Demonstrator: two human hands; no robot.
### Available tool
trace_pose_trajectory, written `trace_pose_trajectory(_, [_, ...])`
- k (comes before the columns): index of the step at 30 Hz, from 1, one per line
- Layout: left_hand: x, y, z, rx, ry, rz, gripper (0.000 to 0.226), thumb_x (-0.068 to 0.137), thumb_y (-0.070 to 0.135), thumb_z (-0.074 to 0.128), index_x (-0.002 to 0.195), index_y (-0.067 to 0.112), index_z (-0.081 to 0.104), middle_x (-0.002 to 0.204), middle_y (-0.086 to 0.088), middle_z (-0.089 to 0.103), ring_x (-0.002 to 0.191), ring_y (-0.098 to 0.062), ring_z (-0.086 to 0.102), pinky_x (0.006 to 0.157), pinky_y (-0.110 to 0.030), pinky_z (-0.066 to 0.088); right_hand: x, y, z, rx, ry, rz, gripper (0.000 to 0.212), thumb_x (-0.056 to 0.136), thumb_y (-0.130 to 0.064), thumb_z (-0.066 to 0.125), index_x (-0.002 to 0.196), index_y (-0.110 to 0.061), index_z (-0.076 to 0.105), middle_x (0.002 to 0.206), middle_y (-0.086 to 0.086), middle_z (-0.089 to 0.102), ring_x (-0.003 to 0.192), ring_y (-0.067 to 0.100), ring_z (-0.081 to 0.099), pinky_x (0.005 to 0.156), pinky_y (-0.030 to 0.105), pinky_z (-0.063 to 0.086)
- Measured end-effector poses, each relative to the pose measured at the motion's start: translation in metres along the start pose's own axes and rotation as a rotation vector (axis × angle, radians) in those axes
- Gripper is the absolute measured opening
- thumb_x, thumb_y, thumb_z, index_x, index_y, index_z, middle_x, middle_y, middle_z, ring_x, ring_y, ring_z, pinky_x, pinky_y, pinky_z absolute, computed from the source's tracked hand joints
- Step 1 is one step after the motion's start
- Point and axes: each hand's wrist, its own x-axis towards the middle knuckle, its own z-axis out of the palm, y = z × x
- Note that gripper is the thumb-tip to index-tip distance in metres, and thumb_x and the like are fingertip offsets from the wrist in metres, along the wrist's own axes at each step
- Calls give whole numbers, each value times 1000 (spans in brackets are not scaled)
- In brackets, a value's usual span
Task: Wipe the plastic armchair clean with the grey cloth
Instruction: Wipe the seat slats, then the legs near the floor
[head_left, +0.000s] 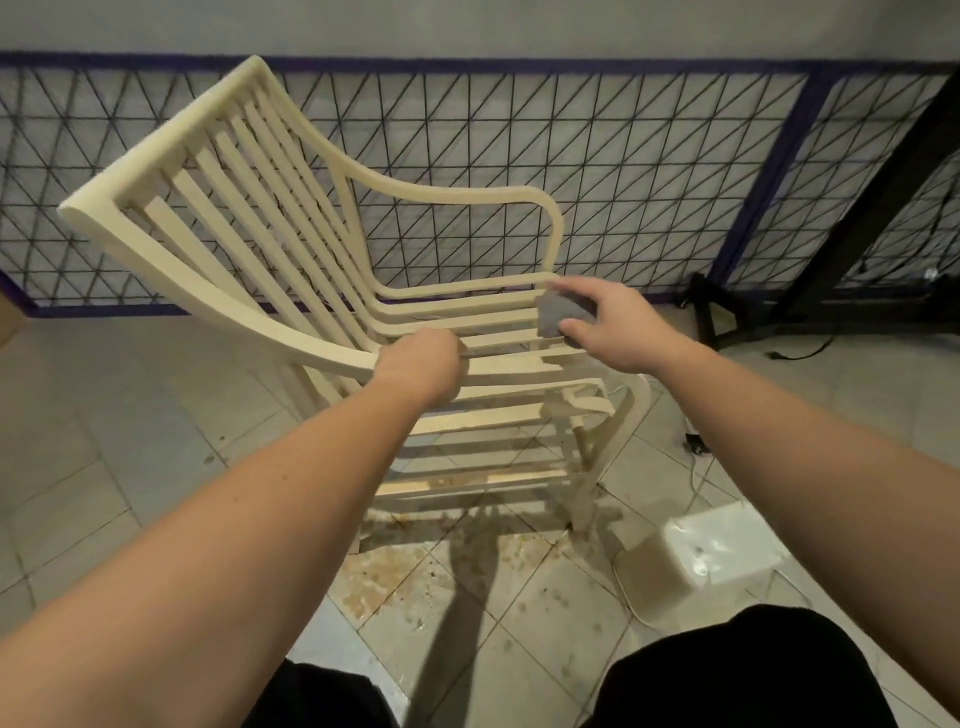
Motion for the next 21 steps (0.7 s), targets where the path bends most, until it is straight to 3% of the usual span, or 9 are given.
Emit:
trace_pose_trajectory(3, [-2,4,11,25,21,-11,34,83,-4,44,73,26,56,85,-1,61,79,-27,57,90,-48,47,0,-3,32,-94,-86,-64,41,93,-12,62,132,-26,62,131,-3,60,120,15,54,110,30,38])
trace_pose_trajectory(5, [-5,2,16,48,78,-2,38,81,-8,45,66,28,46,80,2,59,80,-27,56,97,-54,42,-14,-1,57,-73,-82,-98,45,89,1,58,125,-24,68,125,-3,67,115,15,60,108,34,44])
trace_pose_trajectory(10, [-3,0,23,65,122,37,39,84,-4,49,65,30,46,81,4,59,83,-27,56,102,-60,39,-33,6,41,-56,-73,-186,56,81,17,55,114,-24,75,117,-7,72,108,5,64,102,13,44])
trace_pose_trajectory(13, [-4,2,23,60,131,28,39,82,-7,49,65,28,47,79,5,57,83,-27,56,106,-64,34,-21,11,16,27,107,-57,44,89,8,56,115,-23,74,115,-6,71,99,1,62,97,16,48])
trace_pose_trajectory(16, [-5,3,21,73,98,15,38,81,-9,49,69,27,50,79,3,57,83,-27,56,107,-67,31,-21,7,36,-30,48,-47,37,93,-3,59,118,-28,72,117,-10,69,92,0,60,87,8,46])
trace_pose_trajectory(19, [-7,6,20,90,96,33,36,82,-9,48,72,26,49,83,2,54,86,-28,54,107,-69,30,-37,8,74,-39,126,-127,50,81,11,56,112,-23,75,115,-7,72,107,10,63,103,10,39])
trace_pose_trajectory(21, [-9,6,23,135,107,65,33,84,-7,48,79,26,49,90,1,53,91,-29,53,106,-70,30,-46,7,84,8,163,-175,50,77,16,58,107,-18,78,112,-4,74,113,12,64,107,3,27])
